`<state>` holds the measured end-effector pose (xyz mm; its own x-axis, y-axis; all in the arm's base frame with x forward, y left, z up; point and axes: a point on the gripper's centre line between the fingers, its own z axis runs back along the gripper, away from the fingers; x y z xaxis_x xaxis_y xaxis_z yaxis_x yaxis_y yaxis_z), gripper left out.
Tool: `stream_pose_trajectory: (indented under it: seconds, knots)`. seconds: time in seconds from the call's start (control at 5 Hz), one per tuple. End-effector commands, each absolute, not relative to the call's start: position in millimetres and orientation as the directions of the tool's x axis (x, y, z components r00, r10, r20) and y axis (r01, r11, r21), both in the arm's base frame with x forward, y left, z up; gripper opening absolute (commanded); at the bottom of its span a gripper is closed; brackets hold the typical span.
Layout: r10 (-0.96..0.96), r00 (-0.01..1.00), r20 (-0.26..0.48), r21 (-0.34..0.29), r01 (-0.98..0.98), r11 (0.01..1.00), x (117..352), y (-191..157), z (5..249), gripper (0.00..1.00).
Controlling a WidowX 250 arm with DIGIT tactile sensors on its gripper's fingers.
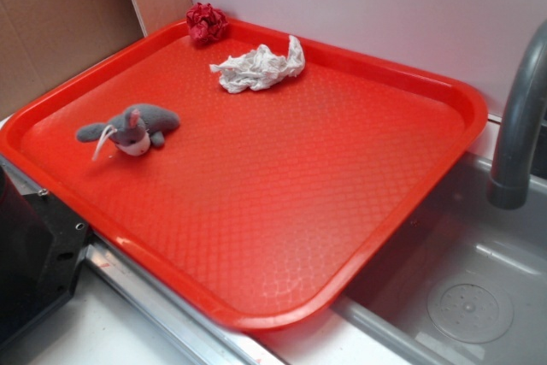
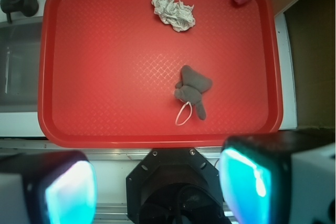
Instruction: Grab the white paper.
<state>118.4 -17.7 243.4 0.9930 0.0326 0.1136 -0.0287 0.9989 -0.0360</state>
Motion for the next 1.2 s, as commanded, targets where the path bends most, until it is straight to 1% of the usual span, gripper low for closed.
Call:
stream_pose_trajectory:
  seconds: [0.0,0.2,0.4,0.6,0.8,1.0]
  knots:
    - [0.033,0.993,0.114,-0.036,-0.029,0.999,118,-18,243,1.0]
    - [-0.005,0.994,0.109,-0.069,0.013,0.998,168,19,193,1.0]
    - [-0.056,0.991,0.123,0.066,0.048,0.997,221,35,150,1.0]
    - [-0.142,0.968,0.208,0.076,0.129,0.989,275,41,116,1.0]
    - [-0.278,0.937,0.21,0.061,0.272,0.96,317,19,78,1.0]
    - [-0.314,0.936,0.157,0.138,0.294,0.946,338,14,45,1.0]
